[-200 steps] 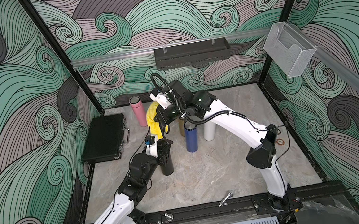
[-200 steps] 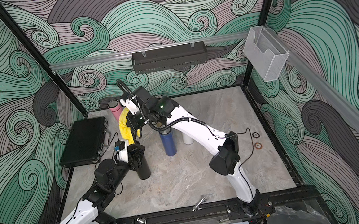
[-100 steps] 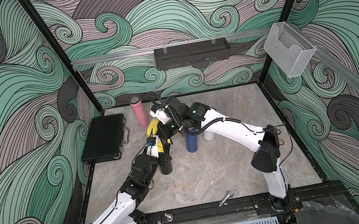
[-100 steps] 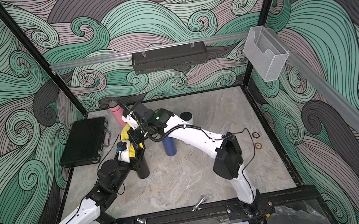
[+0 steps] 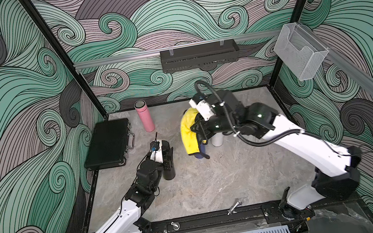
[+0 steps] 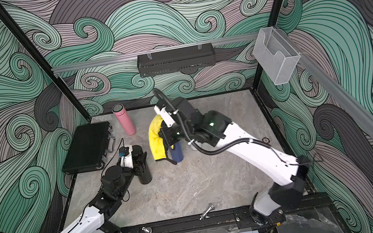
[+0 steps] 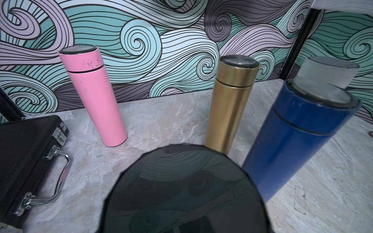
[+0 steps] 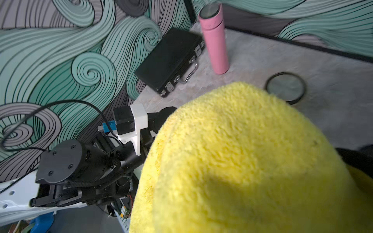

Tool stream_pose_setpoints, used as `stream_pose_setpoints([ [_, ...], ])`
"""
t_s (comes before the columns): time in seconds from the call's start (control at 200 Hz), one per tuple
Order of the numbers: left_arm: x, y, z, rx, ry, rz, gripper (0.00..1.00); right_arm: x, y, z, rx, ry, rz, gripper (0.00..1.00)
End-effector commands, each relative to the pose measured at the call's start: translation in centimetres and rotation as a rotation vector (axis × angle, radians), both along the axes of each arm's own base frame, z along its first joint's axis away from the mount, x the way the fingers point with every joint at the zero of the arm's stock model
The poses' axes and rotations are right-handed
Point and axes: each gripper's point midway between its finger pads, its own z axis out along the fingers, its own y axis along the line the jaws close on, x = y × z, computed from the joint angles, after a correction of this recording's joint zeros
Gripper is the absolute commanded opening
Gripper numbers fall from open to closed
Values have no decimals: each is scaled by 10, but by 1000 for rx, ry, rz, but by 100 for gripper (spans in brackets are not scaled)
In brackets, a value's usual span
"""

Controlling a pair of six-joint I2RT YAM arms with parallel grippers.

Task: Wipe the surface of the thermos
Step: Wipe the dirt from the surface of the thermos, then place the thermos at the center of the board, then place the cleaning item at the center of the board.

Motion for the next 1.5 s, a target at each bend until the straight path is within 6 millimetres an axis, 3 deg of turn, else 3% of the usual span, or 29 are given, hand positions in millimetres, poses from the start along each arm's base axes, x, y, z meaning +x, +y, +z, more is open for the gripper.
stream_pose_setpoints([
  [0.0,10,7,37,-46,-75,63,0,6,-82,4,-87,-62,-214,0],
  [0.09,12,8,37,-61,-72,77,0,12,-141,-5,-112,-52,-368,0],
  [0.185,14,9,40,-63,-74,88,0,25,-191,-31,-107,19,-504,0],
  [0.28,17,9,46,-50,-86,94,0,45,-219,-64,-67,89,-587,0],
  [0.385,19,12,53,-55,-105,106,0,69,-233,-99,-29,138,-640,0],
  [0.625,28,16,67,-99,-126,135,0,102,-251,-149,-60,168,-724,0],
  [0.896,51,34,79,-158,-134,222,0,125,-253,-223,-128,275,-733,0],
  [1.056,70,34,91,-147,-142,247,0,131,-248,-258,-124,343,-726,0],
  [1.301,106,36,90,-141,-142,286,0,145,-239,-286,-106,374,-698,0],
  [1.496,135,43,89,-125,-158,318,0,152,-235,-299,-99,396,-685,10],
])
